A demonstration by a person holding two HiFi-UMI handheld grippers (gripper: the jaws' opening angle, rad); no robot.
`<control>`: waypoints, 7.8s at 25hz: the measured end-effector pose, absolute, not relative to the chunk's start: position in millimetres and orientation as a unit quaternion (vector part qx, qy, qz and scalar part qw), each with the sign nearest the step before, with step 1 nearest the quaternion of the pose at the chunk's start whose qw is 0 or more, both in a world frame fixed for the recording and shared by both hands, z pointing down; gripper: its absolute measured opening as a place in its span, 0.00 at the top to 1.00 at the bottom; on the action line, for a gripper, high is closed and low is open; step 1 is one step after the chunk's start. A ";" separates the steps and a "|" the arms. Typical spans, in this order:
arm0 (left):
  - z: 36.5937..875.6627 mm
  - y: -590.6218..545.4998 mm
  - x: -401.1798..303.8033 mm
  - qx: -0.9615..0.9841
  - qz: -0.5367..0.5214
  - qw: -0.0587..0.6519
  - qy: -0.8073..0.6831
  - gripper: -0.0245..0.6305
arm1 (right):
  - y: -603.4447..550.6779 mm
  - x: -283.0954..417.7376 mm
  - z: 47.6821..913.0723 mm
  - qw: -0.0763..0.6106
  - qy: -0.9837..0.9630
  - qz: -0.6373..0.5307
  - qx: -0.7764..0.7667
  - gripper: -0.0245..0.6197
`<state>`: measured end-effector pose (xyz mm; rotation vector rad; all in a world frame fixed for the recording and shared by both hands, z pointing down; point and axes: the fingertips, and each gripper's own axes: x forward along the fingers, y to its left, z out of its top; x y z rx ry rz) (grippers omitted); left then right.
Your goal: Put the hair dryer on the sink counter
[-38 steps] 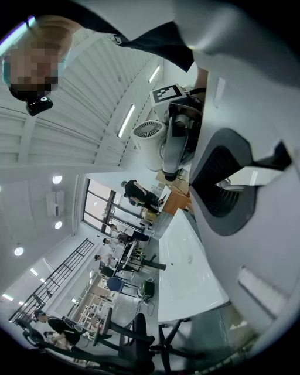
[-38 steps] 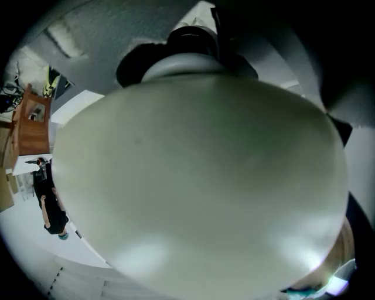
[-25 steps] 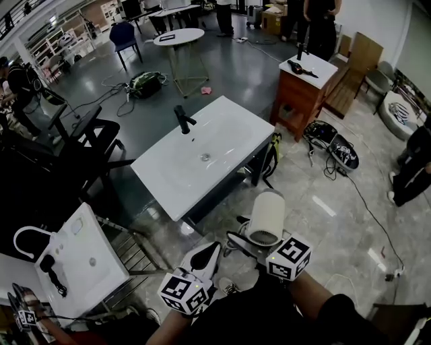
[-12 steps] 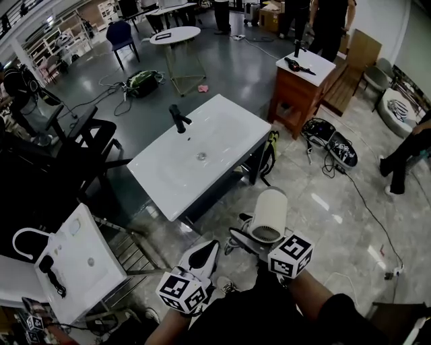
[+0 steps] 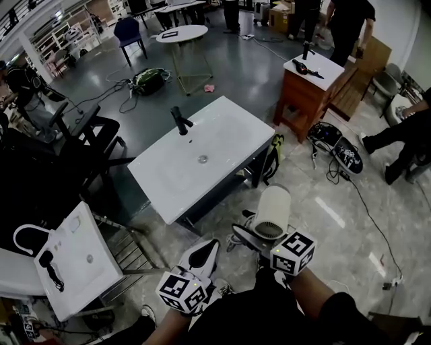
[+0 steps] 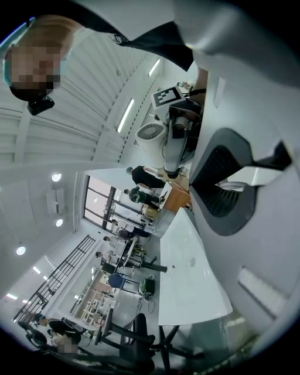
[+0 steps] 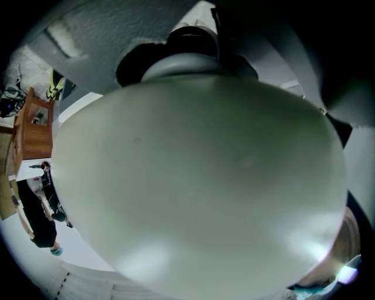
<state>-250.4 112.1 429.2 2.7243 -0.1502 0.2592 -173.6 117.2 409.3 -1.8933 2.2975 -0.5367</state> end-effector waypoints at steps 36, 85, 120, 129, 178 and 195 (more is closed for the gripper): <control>434.7 107.5 -89.3 0.965 0.094 0.211 -0.127 0.96 | 102.3 -8.0 418.6 0.066 0.789 -0.202 -0.576 0.65; 443.9 -30.3 -36.0 0.964 0.091 0.228 -0.105 0.96 | -30.2 42.1 435.0 0.042 0.772 -0.227 -0.592 0.65; 426.8 -126.9 -11.8 0.956 0.038 0.212 -0.201 0.96 | -154.5 73.3 420.1 -0.019 0.834 -0.193 -0.517 0.65; 428.7 -136.6 22.1 0.943 0.045 0.211 -0.254 0.96 | -185.6 106.5 428.0 -0.053 0.868 -0.183 -0.459 0.65; 508.4 -182.9 137.8 0.898 0.076 0.271 -0.338 0.96 | -326.7 163.6 607.1 -0.529 0.825 0.068 -0.186 0.66; 517.5 -179.4 123.2 0.891 0.077 0.286 -0.346 0.96 | -365.4 152.7 676.1 -0.640 0.753 0.061 -0.139 0.66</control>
